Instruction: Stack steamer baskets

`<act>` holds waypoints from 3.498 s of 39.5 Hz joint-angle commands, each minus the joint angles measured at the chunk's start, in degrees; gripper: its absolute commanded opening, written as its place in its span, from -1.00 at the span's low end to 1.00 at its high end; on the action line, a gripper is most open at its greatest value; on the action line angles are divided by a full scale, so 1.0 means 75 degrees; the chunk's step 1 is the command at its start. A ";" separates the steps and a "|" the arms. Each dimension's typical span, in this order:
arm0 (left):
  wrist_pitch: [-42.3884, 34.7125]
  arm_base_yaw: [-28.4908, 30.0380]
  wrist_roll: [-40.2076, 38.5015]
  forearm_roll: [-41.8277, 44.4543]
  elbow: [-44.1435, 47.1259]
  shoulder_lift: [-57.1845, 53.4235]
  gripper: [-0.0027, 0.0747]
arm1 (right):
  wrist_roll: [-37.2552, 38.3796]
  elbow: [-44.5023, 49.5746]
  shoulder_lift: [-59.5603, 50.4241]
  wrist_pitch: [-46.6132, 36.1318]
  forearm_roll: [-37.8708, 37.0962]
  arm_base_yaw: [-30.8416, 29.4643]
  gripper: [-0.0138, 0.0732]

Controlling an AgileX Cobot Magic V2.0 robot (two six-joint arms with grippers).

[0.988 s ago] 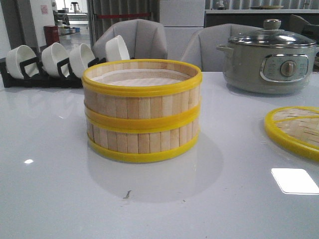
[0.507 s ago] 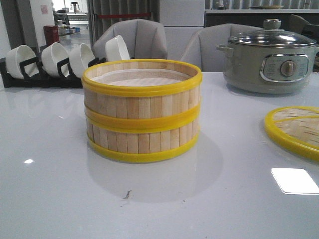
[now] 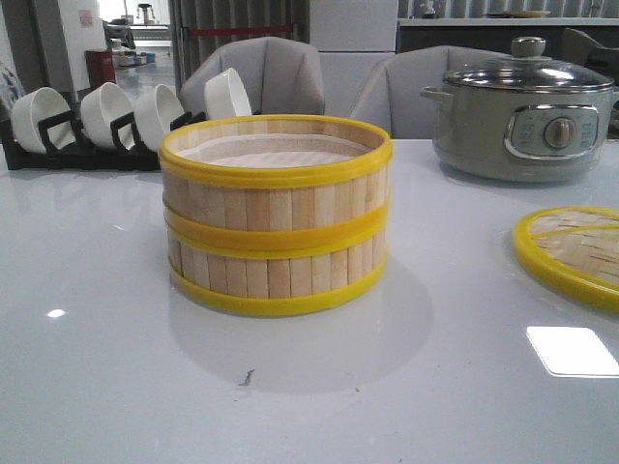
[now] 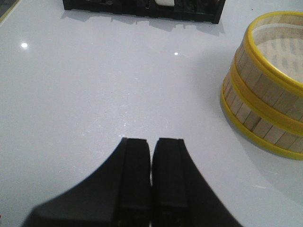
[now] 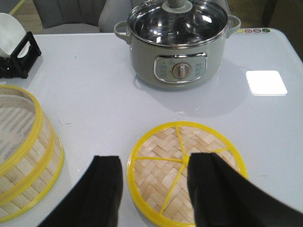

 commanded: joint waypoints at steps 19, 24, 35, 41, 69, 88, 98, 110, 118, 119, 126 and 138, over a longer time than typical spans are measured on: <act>-0.0636 0.0014 -0.0047 -0.0057 -0.0209 -0.0015 -0.71 | -0.0014 -0.0269 0.0207 0.0214 0.0162 -0.0011 0.18; -0.0636 0.0014 -0.0047 -0.0057 -0.0209 -0.0015 -0.71 | -0.0014 -0.0269 0.0551 0.0627 0.0170 -0.0011 0.12; -0.0636 0.0014 -0.0047 -0.0057 -0.0209 -0.0015 -0.71 | -0.0014 -0.0269 0.1451 0.1245 0.0196 -0.0011 0.12; -0.0636 0.0014 -0.0047 -0.0057 -0.0209 -0.0015 -0.71 | -0.0014 -0.0269 0.2139 0.1166 0.0187 -0.0011 0.12; -0.0636 0.0014 -0.0047 -0.0057 -0.0209 -0.0015 -0.71 | -0.0014 -0.3142 0.6470 0.1328 0.0128 -0.0682 0.12; -0.0636 0.0014 -0.0047 -0.0057 -0.0209 -0.0015 -0.71 | -0.0014 -0.3846 0.7535 0.1391 0.0127 -0.0762 0.12; -0.0636 0.0014 -0.0047 -0.0057 -0.0209 -0.0015 -0.71 | -0.0014 -0.3846 0.7722 0.1201 0.0127 -0.0824 0.12; -0.0636 0.0014 -0.0047 -0.0057 -0.0209 -0.0015 -0.71 | -0.0014 -0.3846 0.7775 0.0968 0.0127 -0.0915 0.12; -0.0636 0.0014 -0.0047 -0.0057 -0.0209 -0.0015 -0.71 | -0.0014 -0.3846 0.7894 0.0878 0.0127 -0.0924 0.12; -0.0636 0.0014 -0.0047 -0.0057 -0.0209 -0.0015 -0.71 | -0.0014 -0.3846 0.7909 0.0854 0.0127 -0.0924 0.12; -0.0636 0.0014 -0.0047 -0.0057 -0.0209 -0.0015 -0.71 | -0.0014 -0.3846 0.8016 0.0801 0.0127 -0.0924 0.12; -0.0636 0.0014 -0.0047 -0.0057 -0.0209 -0.0015 -0.71 | -0.0014 -0.3846 0.8181 0.0859 0.0127 -0.0924 0.12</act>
